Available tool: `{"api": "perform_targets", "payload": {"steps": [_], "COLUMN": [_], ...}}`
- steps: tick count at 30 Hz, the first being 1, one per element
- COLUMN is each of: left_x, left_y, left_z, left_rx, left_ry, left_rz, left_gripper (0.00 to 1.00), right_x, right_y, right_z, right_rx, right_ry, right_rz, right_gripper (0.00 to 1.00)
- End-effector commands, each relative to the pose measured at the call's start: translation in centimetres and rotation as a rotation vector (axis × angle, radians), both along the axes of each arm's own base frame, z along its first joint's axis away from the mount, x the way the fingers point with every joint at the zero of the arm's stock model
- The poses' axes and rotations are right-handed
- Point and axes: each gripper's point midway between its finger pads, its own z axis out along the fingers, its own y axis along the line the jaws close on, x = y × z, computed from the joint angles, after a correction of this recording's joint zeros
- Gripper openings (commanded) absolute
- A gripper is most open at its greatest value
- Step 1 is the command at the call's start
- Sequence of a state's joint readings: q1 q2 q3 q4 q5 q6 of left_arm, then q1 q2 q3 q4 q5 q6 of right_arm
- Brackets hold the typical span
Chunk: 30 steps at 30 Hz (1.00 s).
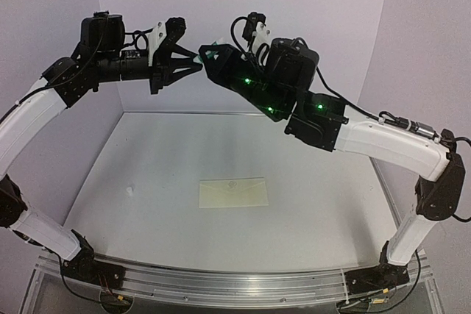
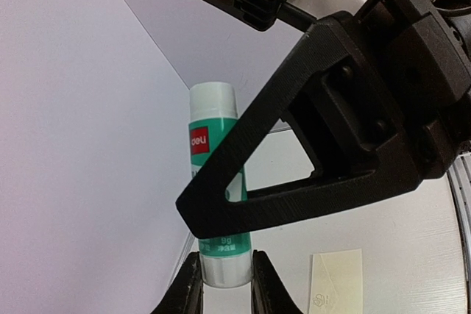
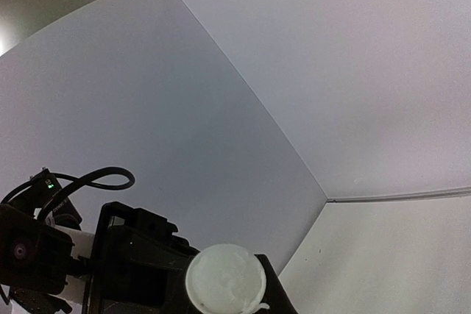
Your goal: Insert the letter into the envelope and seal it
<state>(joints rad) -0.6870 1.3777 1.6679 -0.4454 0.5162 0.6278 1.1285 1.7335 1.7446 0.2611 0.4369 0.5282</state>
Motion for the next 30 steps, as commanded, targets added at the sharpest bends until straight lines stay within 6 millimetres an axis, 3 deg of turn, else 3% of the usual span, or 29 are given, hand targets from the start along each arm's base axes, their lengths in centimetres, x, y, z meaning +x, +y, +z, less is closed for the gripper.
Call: {"api": "perform_targets", "payload": {"steps": [1, 6, 10, 12, 14, 19, 26, 30], "left_x": [-1.1, -1.2, -2.5, -3.9, -6.0, -10.0, -12.3, -12.9], "left_y": [-0.1, -0.1, -0.5, -0.7, -0.9, -1.0, -0.7, -0.7], "left_z": [1.9, 1.9, 1.3, 0.4, 0.2, 0.8, 1.2, 1.7], "left_rx": [-0.036, -0.036, -0.030, -0.021, -0.032, -0.063, -0.057, -0.059], "left_ry": [-0.023, -0.013, 0.058, 0.138, 0.224, 0.421, 0.539, 0.575], "left_rz": [-0.039, -0.043, -0.116, -0.190, -0.306, -0.555, -0.750, -0.824], "left_gripper": [0.18, 0.01, 0.00, 0.00, 0.00, 0.00, 0.00, 0.00], "right_x": [-0.4, -0.5, -1.7, -3.7, -7.1, -13.8, -17.6, -18.4], "right_y": [0.2, 0.4, 1.3, 2.0, 2.6, 2.4, 1.6, 1.7], "right_z": [1.8, 1.7, 2.3, 3.2, 3.9, 4.5, 3.6, 2.8], "right_rx": [0.045, 0.038, -0.033, -0.089, -0.149, -0.206, -0.269, -0.305], "right_ry": [-0.018, -0.020, -0.138, -0.301, -0.490, -0.832, -0.976, -0.998], "right_rz": [0.018, 0.027, 0.118, 0.242, 0.388, 0.656, 0.861, 0.935], "right_gripper": [0.00, 0.00, 0.00, 0.00, 0.00, 0.00, 0.00, 0.00]}}
